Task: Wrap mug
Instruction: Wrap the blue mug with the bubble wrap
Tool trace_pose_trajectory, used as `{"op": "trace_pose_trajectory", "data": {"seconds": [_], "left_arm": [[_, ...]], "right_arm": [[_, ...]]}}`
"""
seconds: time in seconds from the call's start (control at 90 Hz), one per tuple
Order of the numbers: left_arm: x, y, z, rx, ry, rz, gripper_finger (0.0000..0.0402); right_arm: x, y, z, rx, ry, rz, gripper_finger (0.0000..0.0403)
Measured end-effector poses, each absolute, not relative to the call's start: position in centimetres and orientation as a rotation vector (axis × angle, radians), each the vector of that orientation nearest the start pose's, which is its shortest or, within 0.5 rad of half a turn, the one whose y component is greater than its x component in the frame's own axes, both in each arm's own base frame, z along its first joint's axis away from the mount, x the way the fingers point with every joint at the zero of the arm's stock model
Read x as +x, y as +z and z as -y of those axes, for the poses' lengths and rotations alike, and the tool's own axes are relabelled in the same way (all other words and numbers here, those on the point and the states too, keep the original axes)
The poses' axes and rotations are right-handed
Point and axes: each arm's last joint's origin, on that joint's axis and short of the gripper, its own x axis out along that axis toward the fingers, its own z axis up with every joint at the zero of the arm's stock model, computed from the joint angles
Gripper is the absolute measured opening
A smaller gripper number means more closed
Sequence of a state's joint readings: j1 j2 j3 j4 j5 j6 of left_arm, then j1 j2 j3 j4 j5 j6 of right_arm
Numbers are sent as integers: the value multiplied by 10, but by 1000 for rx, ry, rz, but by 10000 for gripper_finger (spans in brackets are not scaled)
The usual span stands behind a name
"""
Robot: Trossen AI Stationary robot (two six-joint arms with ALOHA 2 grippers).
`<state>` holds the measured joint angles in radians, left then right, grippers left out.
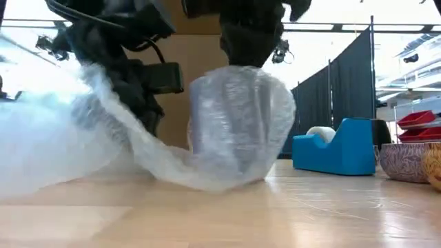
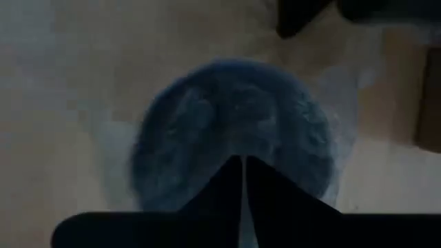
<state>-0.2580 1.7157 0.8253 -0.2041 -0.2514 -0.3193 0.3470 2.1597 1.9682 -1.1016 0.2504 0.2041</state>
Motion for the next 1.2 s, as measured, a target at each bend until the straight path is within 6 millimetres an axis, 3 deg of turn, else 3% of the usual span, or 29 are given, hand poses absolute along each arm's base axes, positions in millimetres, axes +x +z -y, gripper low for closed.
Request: {"op": "trace_pose_trajectory", "data": {"seconds": [0.233, 0.556, 0.789, 1.0, 1.2], "left_arm": [[293, 130, 72, -31, 103, -1052, 0], [295, 151, 89, -25, 4, -1062, 0], [294, 157, 98, -2, -17, -1085, 0], [296, 160, 103, -5, -30, -1047, 0], [284, 157, 104, 28, -13, -1156, 0]], "right_arm": [[421, 253, -152, -173, 51, -1218, 0], [423, 215, -140, -153, 80, -1247, 0], [428, 200, -125, -130, 86, -1244, 0], [430, 224, -124, -130, 89, -1248, 0], [432, 253, -134, -138, 108, -1189, 0]]}}
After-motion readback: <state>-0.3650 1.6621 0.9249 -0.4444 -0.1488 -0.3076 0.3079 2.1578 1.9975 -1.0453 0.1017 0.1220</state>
